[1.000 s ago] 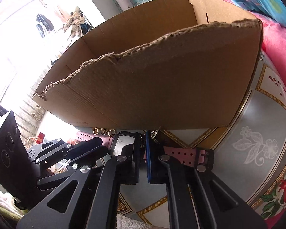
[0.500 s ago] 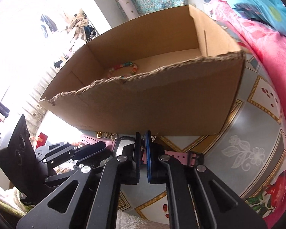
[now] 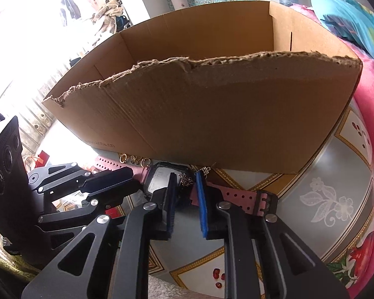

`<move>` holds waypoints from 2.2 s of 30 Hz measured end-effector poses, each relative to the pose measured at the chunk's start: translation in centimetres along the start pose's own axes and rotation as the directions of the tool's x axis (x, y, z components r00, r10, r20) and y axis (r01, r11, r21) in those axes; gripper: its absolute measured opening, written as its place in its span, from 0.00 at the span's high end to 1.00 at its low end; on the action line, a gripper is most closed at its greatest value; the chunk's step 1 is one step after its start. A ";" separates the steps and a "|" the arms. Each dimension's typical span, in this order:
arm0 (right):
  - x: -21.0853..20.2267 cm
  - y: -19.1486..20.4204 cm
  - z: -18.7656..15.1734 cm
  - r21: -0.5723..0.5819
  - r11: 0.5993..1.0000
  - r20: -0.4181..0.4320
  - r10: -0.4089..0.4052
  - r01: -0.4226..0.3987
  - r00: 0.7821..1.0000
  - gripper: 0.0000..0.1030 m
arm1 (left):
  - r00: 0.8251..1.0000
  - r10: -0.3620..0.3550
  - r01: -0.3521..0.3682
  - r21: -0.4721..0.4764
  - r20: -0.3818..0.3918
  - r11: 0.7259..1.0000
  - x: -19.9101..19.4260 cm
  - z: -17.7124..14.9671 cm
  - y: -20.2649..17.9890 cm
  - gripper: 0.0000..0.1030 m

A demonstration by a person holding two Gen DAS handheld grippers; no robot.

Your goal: Organize jewelry

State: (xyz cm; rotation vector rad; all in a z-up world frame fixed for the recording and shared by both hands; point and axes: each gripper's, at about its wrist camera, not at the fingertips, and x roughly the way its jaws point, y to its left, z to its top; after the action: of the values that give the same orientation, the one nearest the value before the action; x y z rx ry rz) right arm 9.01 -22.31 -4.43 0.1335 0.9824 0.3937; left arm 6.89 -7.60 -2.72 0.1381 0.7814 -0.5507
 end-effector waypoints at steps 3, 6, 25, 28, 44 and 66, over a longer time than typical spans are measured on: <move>-0.1 -0.7 0.1 0.030 0.999 -0.002 0.029 -0.029 1.000 0.94 | 1.000 -0.001 0.001 0.001 0.001 1.000 0.1 0.0 0.0 0.87; -0.2 -0.8 0.3 0.036 0.999 0.017 0.034 -0.035 0.999 0.96 | 1.000 0.000 0.000 0.002 0.000 1.000 0.1 0.0 0.0 0.87; 0.5 -0.4 1.1 0.011 1.000 0.017 0.026 -0.026 1.000 0.68 | 1.000 0.003 -0.003 0.005 0.000 1.000 0.2 0.0 0.0 0.87; 0.9 -0.4 1.2 0.011 1.000 0.020 0.023 -0.023 1.000 0.69 | 1.000 0.005 -0.005 0.005 0.000 1.000 0.2 0.0 0.0 0.87; -0.5 -2.1 0.8 0.122 0.990 0.084 0.058 -0.068 0.995 0.97 | 1.000 0.009 -0.009 0.010 0.002 1.000 0.2 0.0 0.0 0.87; -2.4 -5.4 -0.5 0.297 0.954 0.135 -0.083 0.039 0.987 0.96 | 1.000 0.026 -0.025 0.026 -0.003 0.999 0.1 0.0 -0.6 0.88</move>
State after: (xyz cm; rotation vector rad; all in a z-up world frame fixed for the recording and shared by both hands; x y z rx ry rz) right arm 8.85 -28.24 -4.39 0.3952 0.8932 0.1758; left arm 6.67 -8.19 -2.76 0.1729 0.7750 -0.5368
